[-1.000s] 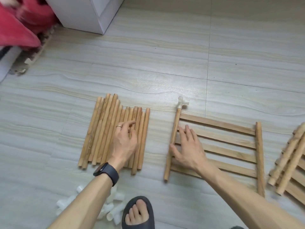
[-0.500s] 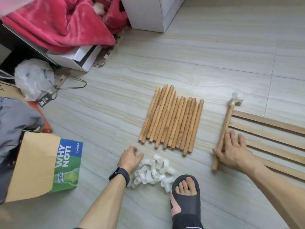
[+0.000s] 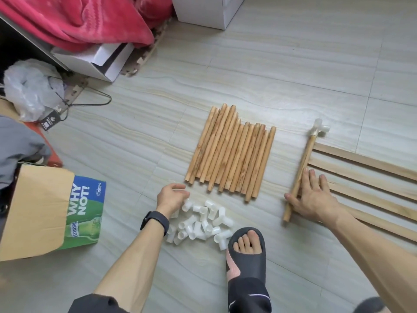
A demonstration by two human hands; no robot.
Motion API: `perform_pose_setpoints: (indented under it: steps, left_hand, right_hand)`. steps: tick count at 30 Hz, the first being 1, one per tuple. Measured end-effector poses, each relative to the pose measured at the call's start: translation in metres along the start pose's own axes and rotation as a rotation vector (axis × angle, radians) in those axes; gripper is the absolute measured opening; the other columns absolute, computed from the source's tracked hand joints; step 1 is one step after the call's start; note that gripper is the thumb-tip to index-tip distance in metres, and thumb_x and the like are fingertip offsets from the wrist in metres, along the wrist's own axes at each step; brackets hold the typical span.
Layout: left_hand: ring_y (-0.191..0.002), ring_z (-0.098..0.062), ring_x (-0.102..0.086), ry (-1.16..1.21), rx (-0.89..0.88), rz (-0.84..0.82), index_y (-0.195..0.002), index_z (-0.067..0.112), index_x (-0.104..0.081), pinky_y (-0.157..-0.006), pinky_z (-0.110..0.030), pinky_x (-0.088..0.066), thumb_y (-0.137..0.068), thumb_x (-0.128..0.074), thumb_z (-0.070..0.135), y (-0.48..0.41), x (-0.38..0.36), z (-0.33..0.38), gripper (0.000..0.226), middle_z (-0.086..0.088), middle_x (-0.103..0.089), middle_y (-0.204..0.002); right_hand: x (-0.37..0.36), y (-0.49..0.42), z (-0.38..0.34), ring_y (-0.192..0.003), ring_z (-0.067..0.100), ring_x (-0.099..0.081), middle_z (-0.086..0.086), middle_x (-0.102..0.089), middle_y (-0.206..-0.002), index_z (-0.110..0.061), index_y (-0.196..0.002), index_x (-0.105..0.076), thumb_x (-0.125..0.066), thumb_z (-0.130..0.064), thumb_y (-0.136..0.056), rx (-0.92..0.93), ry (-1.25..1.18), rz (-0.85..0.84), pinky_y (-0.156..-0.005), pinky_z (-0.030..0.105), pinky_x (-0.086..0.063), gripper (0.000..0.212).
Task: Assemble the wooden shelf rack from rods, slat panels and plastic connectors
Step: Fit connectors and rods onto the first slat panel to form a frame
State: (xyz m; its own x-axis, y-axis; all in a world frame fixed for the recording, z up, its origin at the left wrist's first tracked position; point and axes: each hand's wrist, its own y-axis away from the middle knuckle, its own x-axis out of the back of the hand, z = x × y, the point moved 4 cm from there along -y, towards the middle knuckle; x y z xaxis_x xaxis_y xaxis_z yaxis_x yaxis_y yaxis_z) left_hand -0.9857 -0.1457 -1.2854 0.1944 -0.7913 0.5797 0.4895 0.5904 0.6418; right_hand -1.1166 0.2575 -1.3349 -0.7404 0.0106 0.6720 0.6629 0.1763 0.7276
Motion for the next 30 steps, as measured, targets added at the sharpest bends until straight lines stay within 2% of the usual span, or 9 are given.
perform_pose_setpoints:
  steps: [5, 9, 11, 13, 16, 20, 24, 28, 30]
  left_hand:
    - [-0.068, -0.013, -0.068, 0.369, -0.019, -0.152, -0.109, 0.009, -0.07, -0.065, -0.023, -0.056, -0.084, -0.083, 0.022, 0.014, -0.006, 0.049, 0.031, -0.005, -0.075, -0.085]
    - [-0.062, -0.012, -0.065, 0.575, -0.065, -0.311, -0.109, 0.002, -0.069, -0.059, -0.021, -0.053, -0.081, -0.083, 0.025, 0.041, -0.045, 0.109, 0.039, -0.002, -0.074, -0.077]
    - [-0.062, -0.011, -0.066, 0.552, -0.127, -0.371, -0.105, 0.003, -0.068, -0.061, -0.022, -0.055, -0.079, -0.085, 0.028, 0.058, -0.077, 0.141, 0.039, -0.003, -0.074, -0.078]
    - [-0.063, -0.012, -0.067, 0.517, -0.194, -0.424, -0.102, 0.003, -0.067, -0.063, -0.023, -0.057, -0.08, -0.086, 0.028, 0.077, -0.114, 0.171, 0.038, -0.005, -0.074, -0.082]
    - [-0.063, -0.013, -0.068, 0.473, -0.27, -0.509, -0.097, 0.005, -0.065, -0.061, -0.022, -0.055, -0.081, -0.085, 0.03, 0.109, -0.171, 0.209, 0.035, -0.005, -0.073, -0.081]
    - [-0.068, -0.023, -0.073, 0.431, -0.257, -0.604, -0.095, 0.006, -0.065, -0.061, -0.024, -0.054, -0.086, -0.081, 0.031, 0.139, -0.231, 0.242, 0.031, -0.012, -0.076, -0.078]
    - [-0.062, -0.017, -0.067, 0.377, -0.211, -0.621, -0.091, 0.005, -0.069, -0.053, -0.021, -0.051, -0.085, -0.081, 0.032, 0.148, -0.276, 0.253, 0.03, -0.008, -0.071, -0.07]
    - [-0.061, -0.008, -0.065, 0.168, -0.261, -0.652, -0.105, 0.005, -0.068, -0.058, -0.022, -0.052, -0.091, -0.07, 0.048, 0.154, -0.312, 0.252, 0.045, -0.002, -0.074, -0.083]
    - [-0.065, -0.005, -0.066, 0.087, -0.282, -0.689, -0.108, 0.013, -0.069, -0.06, -0.021, -0.051, -0.096, -0.063, 0.047, 0.158, -0.326, 0.248, 0.037, 0.005, -0.076, -0.087]
  right_hand:
    - [0.007, 0.004, -0.002, -0.155, 0.035, 0.016, 0.012, 0.019, -0.168, -0.009, -0.155, 0.027, -0.03, -0.075, -0.094, 0.01, 0.047, 0.017, -0.127, 0.049, -0.003, 0.106]
    - [0.053, 0.021, -0.006, -0.155, 0.033, -0.014, 0.011, -0.002, -0.17, -0.016, -0.162, 0.006, -0.043, -0.075, -0.092, 0.024, -0.042, -0.075, -0.124, 0.041, -0.017, 0.104]
    - [0.088, 0.034, -0.008, -0.147, 0.028, -0.037, 0.009, -0.031, -0.164, -0.019, -0.16, -0.026, -0.051, -0.07, -0.092, 0.076, -0.269, -0.066, -0.117, 0.035, -0.029, 0.089]
    - [0.115, 0.053, -0.007, -0.13, 0.02, -0.056, 0.004, -0.055, -0.148, -0.026, -0.147, -0.05, -0.062, -0.067, -0.088, 0.128, -0.686, -0.06, -0.105, 0.034, -0.042, 0.073]
    - [0.141, 0.081, -0.002, -0.105, 0.015, -0.072, -0.004, -0.07, -0.125, -0.033, -0.129, -0.064, -0.071, -0.064, -0.082, 0.264, -1.112, -0.071, -0.088, 0.032, -0.054, 0.056]
    - [0.145, 0.092, 0.031, -0.094, 0.015, -0.074, -0.004, -0.076, -0.11, -0.024, -0.118, -0.071, -0.077, -0.032, -0.091, 0.322, -1.186, 0.185, -0.086, 0.033, -0.057, 0.029]
    - [0.13, 0.09, 0.076, -0.097, 0.017, -0.075, -0.003, -0.078, -0.106, -0.027, -0.107, -0.078, -0.079, -0.031, -0.089, 0.302, -1.34, 0.343, -0.081, 0.022, -0.057, 0.018]
    - [0.111, 0.077, 0.11, -0.087, 0.017, -0.073, 0.001, -0.079, -0.095, -0.014, -0.108, -0.077, -0.08, -0.045, -0.076, 0.094, -1.616, 0.405, -0.079, 0.023, -0.058, 0.045]
    - [0.103, 0.068, 0.126, -0.086, 0.016, -0.069, 0.006, -0.077, -0.094, -0.011, -0.102, -0.079, -0.079, -0.041, -0.076, 0.054, -1.715, 0.352, -0.081, 0.024, -0.056, 0.04]
